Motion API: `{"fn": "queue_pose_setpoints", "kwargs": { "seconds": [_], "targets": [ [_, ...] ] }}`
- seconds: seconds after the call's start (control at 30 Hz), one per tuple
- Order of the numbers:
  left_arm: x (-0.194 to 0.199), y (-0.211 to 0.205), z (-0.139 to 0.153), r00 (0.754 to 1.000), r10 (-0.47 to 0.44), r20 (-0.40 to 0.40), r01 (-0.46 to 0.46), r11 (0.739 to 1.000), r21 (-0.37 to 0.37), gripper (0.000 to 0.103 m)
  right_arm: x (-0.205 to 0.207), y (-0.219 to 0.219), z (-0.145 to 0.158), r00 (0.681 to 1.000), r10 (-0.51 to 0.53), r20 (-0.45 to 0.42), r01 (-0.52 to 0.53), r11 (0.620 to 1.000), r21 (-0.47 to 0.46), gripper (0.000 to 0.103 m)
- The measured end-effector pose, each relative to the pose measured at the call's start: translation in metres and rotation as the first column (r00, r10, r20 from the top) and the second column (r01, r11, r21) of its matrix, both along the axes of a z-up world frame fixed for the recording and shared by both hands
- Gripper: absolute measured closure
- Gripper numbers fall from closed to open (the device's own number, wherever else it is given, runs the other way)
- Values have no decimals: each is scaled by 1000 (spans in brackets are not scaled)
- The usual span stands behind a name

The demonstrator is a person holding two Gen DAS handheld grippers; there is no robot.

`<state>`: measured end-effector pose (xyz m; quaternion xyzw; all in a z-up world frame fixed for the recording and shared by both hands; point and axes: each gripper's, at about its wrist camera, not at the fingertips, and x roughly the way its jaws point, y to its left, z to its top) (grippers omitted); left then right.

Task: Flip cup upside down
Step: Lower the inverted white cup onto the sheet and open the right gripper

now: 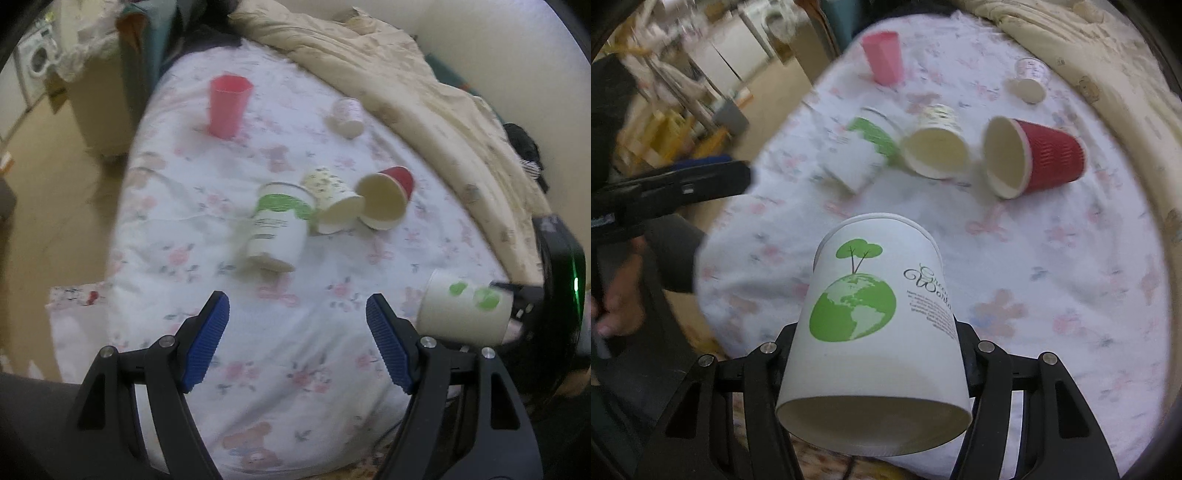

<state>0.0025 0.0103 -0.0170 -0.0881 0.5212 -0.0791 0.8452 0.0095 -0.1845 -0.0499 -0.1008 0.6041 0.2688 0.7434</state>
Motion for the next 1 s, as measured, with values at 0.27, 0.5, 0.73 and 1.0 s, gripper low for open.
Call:
{"fn": "queue_pose_setpoints", "kwargs": {
  "seconds": [0.27, 0.5, 0.73, 1.0],
  "targets": [
    [-8, 10, -3, 1000, 23, 9, -24, 994, 110, 29, 43, 20, -45, 983, 52, -175, -92, 970, -224, 41],
    [-10, 18, -5, 998, 65, 4, -65, 990, 122, 29, 72, 43, -87, 952, 82, -294, -177, 933, -315, 41],
    [-11, 17, -5, 998, 56, -8, -54, 992, 116, 29, 86, 55, -116, 924, 97, -371, -246, 892, -379, 41],
    [-11, 11, -5, 999, 33, -19, -31, 994, 103, 29, 88, 66, -132, 910, 120, -397, -293, 863, -412, 38]
  ]
}}
